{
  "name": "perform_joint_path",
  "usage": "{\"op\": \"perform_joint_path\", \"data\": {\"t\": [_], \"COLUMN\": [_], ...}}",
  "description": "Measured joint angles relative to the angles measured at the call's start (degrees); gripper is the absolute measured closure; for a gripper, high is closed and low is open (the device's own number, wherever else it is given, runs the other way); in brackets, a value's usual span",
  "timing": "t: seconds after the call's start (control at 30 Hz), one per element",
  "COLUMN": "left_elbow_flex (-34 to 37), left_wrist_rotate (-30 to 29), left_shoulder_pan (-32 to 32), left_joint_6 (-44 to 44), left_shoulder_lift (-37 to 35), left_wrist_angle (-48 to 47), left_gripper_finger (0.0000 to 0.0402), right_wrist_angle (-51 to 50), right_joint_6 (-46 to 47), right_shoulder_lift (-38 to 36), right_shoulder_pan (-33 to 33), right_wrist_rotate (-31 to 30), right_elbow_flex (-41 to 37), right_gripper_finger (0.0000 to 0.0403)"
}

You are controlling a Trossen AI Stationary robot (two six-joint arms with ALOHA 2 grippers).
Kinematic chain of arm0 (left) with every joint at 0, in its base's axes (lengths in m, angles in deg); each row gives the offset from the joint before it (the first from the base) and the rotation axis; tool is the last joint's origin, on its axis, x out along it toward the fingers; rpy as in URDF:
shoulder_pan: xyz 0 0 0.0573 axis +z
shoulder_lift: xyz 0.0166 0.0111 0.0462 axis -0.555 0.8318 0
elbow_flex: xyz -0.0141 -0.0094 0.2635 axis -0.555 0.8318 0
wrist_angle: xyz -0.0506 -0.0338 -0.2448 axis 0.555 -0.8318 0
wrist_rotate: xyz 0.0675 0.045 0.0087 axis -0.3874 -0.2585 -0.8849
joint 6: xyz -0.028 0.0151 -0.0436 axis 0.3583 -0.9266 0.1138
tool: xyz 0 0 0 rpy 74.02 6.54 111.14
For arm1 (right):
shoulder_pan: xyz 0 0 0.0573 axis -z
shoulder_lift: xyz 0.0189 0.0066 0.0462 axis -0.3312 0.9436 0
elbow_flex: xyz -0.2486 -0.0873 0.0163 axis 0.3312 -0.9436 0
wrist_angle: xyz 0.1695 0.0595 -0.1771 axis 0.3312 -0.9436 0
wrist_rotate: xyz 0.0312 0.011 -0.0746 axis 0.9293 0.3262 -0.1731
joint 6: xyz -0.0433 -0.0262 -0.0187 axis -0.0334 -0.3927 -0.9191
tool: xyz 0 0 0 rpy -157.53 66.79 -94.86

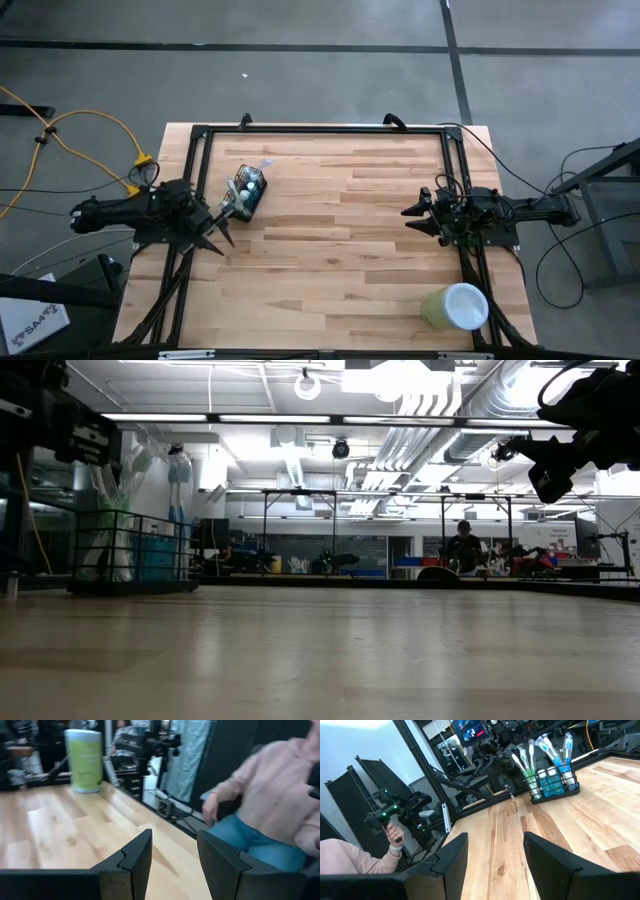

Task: Pick & Place toothbrushing station
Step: Return to Home Position

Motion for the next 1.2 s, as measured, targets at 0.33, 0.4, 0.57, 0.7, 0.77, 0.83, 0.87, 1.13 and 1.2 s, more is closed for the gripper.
{"op": "perform_joint_path", "data": {"t": [0.33, 0.4, 0.57, 0.7, 0.77, 0.83, 0.87, 1.13, 1.2], "left_elbow_flex": [0.2, 0.2, 0.2, 0.3, 0.3, 1.2, 1.9, 4.3, 4.3], "left_wrist_rotate": [-8.9, -11.6, -20.5, -27.4, -30.0, -31.8, -32.8, -47.5, -47.6], "left_shoulder_pan": [-12.4, -15.1, -21.5, -26.7, -29.5, -32.5, -34.0, -42.8, -43.7], "left_joint_6": [-1.4, -1.6, -1.2, -1.1, -1.1, -1.2, -1.5, -3.2, -4.3], "left_shoulder_lift": [0.0, 0.0, 0.0, 0.0, 0.1, 0.1, 0.1, 2.0, 2.9], "left_wrist_angle": [1.1, 1.6, 1.9, 2.5, 2.5, 3.9, 5.6, 7.9, 7.9], "left_gripper_finger": [0.0248, 0.0248, 0.0248, 0.0248, 0.0248, 0.0248, 0.0248, 0.0248, 0.0248], "right_wrist_angle": [0.0, 0.0, 0.0, 0.0, 0.0, 0.0, 0.0, 0.0, 0.0], "right_joint_6": [0.0, 0.0, 0.0, 0.0, 0.0, 0.0, 0.0, 0.0, 0.0], "right_shoulder_lift": [0.0, 0.0, 0.0, 0.0, 0.0, 0.0, 0.0, 0.0, 0.0], "right_shoulder_pan": [0.0, 0.0, 0.0, 0.0, 0.0, 0.0, 0.0, 0.0, 0.0], "right_wrist_rotate": [0.0, 0.0, 0.0, 0.0, 0.0, 0.0, 0.0, 0.0, 0.0], "right_elbow_flex": [0.0, 0.0, 0.0, 0.0, 0.0, 0.0, 0.0, 0.0, 0.0], "right_gripper_finger": [0.0219, 0.0219, 0.0219, 0.0219, 0.0219, 0.0219, 0.0219, 0.0219, 0.0219]}}
